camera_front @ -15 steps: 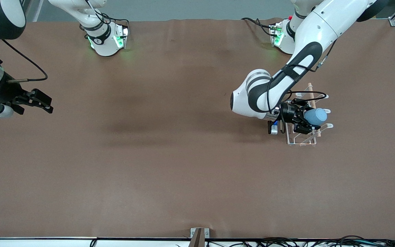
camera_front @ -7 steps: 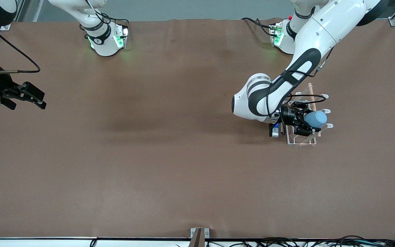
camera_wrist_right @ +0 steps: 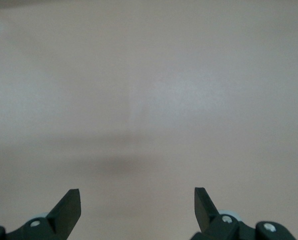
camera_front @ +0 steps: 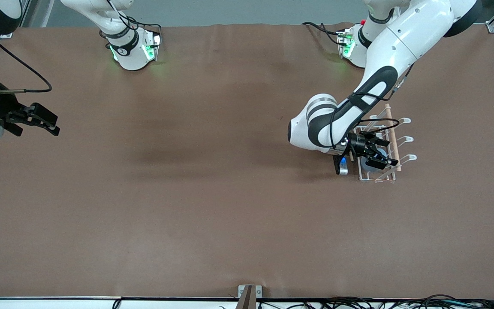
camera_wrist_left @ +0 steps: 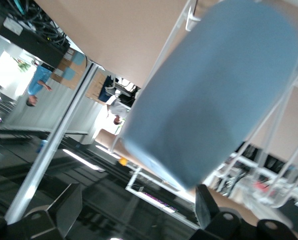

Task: Hang cup on cup holder
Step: 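Tilt the blue cup with the left gripper onto a rack hook, then open the left gripper and lift it away from the hung cup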

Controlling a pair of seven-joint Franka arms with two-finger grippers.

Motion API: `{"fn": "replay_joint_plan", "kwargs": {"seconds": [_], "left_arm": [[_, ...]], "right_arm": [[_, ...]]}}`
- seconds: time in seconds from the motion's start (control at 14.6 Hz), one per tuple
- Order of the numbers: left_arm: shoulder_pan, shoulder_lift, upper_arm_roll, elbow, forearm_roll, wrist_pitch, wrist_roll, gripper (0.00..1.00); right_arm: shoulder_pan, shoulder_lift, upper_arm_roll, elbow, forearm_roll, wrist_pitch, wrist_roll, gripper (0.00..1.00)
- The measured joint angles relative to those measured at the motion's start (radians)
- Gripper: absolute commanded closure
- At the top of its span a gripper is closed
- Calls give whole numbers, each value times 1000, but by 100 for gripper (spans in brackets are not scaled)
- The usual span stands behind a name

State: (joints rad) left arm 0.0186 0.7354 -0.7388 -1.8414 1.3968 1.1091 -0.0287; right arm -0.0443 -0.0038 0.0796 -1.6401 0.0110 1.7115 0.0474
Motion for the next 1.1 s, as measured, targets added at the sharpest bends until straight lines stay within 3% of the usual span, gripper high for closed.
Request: {"fn": "replay_joint_plan", "kwargs": {"seconds": [0.27,0.75,0.96,1.1], "left_arm": [[-28,0,-7,121,-129,-1,-134,0],[-12,-27,-67,482,-376,7,-270,0],[0,-66,-80,534,-441,60,-407,0],[28,-108,-81,558,-548,105,-473,0]], "right_arm": [[0,7,0,0,0,-4,3,0],[0,8,0,0,0,-6,9,0],[0,8,0,0,0,-6,9,0],[0,8,0,0,0,-6,9,0]]}}
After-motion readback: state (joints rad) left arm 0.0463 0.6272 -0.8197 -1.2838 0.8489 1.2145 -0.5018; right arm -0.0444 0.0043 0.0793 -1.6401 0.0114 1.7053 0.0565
